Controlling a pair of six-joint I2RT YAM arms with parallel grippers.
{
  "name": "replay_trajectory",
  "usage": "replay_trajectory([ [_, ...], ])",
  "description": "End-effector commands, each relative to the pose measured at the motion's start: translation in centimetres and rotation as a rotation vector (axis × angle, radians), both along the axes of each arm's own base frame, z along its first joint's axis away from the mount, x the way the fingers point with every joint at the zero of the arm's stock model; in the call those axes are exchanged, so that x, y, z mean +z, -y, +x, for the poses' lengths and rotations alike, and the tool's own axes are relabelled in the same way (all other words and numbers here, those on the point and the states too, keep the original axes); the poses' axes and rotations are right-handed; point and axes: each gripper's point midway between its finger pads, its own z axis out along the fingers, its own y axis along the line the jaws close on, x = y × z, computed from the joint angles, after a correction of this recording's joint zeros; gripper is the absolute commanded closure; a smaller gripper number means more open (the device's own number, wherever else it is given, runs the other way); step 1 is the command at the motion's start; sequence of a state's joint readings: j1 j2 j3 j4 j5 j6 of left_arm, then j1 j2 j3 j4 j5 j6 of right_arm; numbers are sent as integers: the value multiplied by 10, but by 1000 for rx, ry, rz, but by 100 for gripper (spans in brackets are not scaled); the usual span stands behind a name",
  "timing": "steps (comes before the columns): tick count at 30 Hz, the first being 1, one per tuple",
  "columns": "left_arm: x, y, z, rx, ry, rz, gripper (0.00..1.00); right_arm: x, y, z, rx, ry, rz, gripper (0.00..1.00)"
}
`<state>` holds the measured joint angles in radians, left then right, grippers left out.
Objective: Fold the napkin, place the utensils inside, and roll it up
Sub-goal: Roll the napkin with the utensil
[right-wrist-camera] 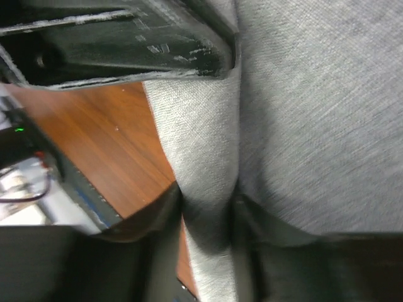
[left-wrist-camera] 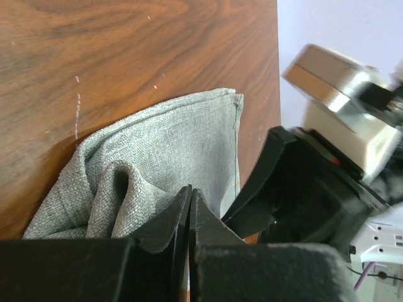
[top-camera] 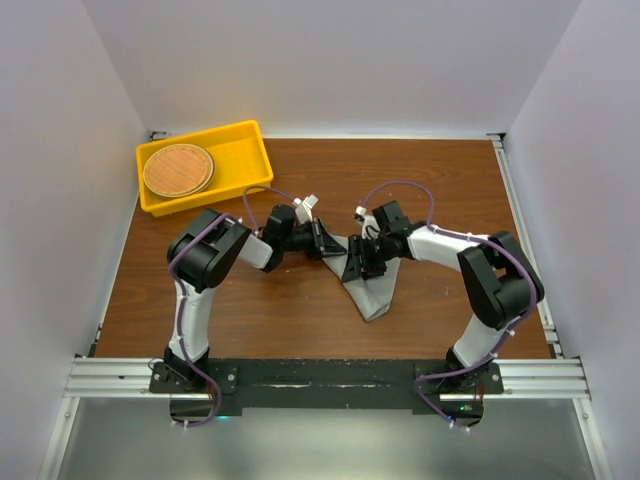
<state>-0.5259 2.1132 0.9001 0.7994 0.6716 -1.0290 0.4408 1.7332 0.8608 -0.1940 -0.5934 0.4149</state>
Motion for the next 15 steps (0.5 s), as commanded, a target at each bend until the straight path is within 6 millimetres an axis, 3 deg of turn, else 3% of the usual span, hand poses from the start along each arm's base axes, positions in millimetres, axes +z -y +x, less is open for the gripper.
replay_trajectory([
  [1, -21, -10, 5, 47, 25, 68, 96, 12, 38, -10, 29, 84, -402, 45],
  [4, -25, -13, 5, 59, 4, 97, 96, 26, 41, -21, 10, 109, -487, 38],
  [8, -29, -15, 4, 51, -22, 133, 96, 22, 60, -38, -41, 126, -548, 37],
  [12, -28, -15, 5, 39, -30, 160, 96, 0, 81, -65, -47, 78, -600, 45],
  [15, -21, -12, 12, 36, -19, 172, 96, 10, 80, -64, -80, 112, -647, 50],
])
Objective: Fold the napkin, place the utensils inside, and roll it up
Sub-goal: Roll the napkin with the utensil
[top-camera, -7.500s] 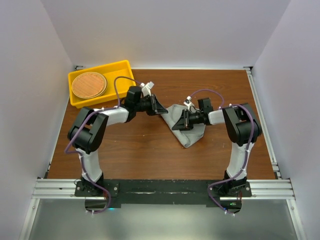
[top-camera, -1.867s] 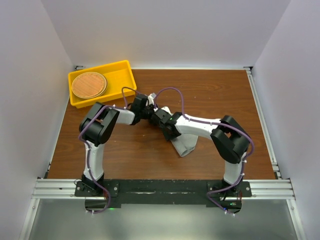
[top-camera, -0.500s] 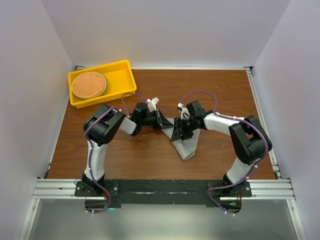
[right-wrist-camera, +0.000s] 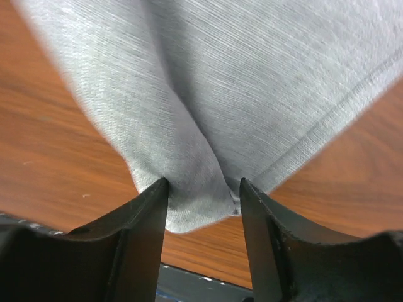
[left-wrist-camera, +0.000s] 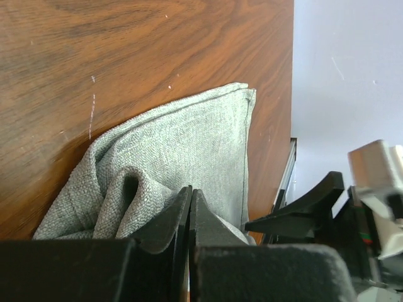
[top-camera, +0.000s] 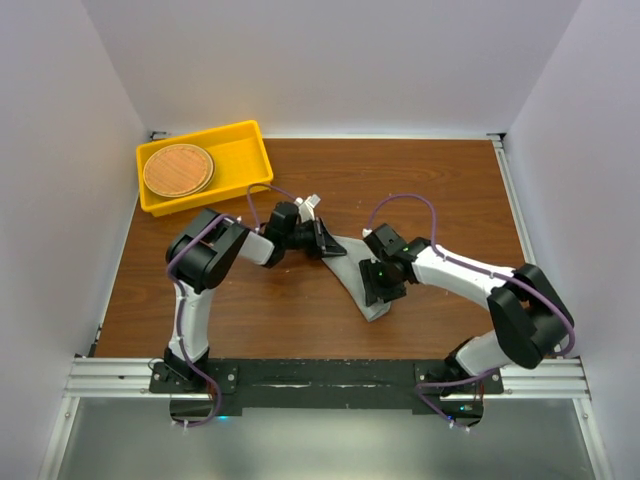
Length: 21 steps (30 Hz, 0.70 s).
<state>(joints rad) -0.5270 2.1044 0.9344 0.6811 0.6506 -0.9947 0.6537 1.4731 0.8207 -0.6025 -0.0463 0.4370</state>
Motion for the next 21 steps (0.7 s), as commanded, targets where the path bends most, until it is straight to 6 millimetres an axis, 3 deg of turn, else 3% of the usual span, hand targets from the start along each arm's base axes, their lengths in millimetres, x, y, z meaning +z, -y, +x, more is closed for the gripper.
replay_trajectory([
  [1, -14, -11, 10, 19, 16, 128, 96, 9, 21, -1, -75, 49, -144, 50],
  [5, -13, -11, 10, 4, -19, 163, 96, 36, 7, 22, 11, 169, -136, 44],
  [9, -9, -10, 11, -4, -48, 179, 96, 62, -43, 51, 121, 326, 32, 28],
  [15, -10, -11, 6, 7, -130, 192, 96, 41, -80, 88, 188, 383, 0, 24],
  [19, -8, -12, 4, 22, -168, 194, 96, 26, -83, 102, 190, 398, -81, 25],
  [21, -6, -13, 4, 31, -180, 205, 96, 18, -81, 99, 193, 397, -119, 27],
])
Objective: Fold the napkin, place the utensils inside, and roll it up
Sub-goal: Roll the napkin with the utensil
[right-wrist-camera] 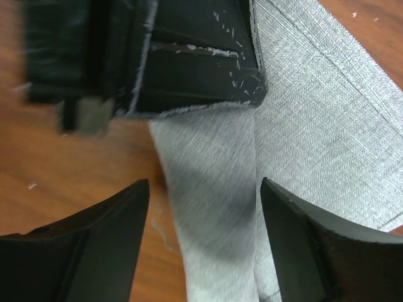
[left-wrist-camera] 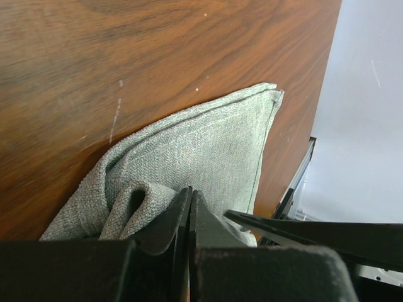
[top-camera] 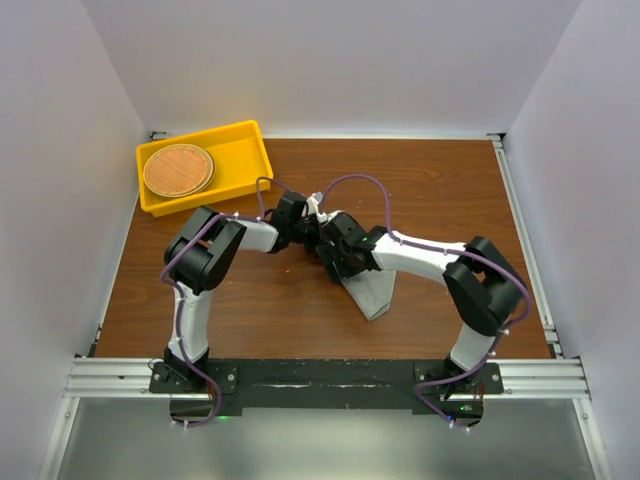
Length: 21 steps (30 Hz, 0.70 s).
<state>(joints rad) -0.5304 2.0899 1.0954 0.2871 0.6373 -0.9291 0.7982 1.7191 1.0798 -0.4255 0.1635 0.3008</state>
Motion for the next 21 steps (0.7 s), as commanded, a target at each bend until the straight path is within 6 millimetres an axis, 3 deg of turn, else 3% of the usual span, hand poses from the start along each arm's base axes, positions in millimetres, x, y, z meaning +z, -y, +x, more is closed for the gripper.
replay_trajectory([
  [1, -2, -14, 1, 56, -55, 78, 96, 4, 0, 20, -20, 117, -77, 28],
  [5, 4, -18, 4, 86, -74, 74, 95, -9, 17, 12, -38, 127, -147, 41],
  [8, 15, -23, 12, 120, -70, 63, 92, -21, 15, 6, -20, 99, -129, 61],
  [9, 24, -25, 16, 129, -50, 55, 88, -23, 11, 3, -4, 88, -113, 80],
  [12, 49, -39, 34, 154, 42, 75, 79, -26, -10, -7, 30, 19, -13, 98],
  [17, 80, -85, 54, 227, 129, 183, 65, -12, -59, -18, 132, -74, 222, 100],
  [18, 94, -92, 55, 236, 170, 189, 62, -6, -71, -26, 160, -129, 303, 100],
  [20, 100, -109, 57, 272, 179, 231, 60, 0, -83, -23, 163, -157, 407, 100],
  [21, 113, -115, 56, 280, 216, 244, 57, 2, -88, -24, 148, -191, 463, 100],
])
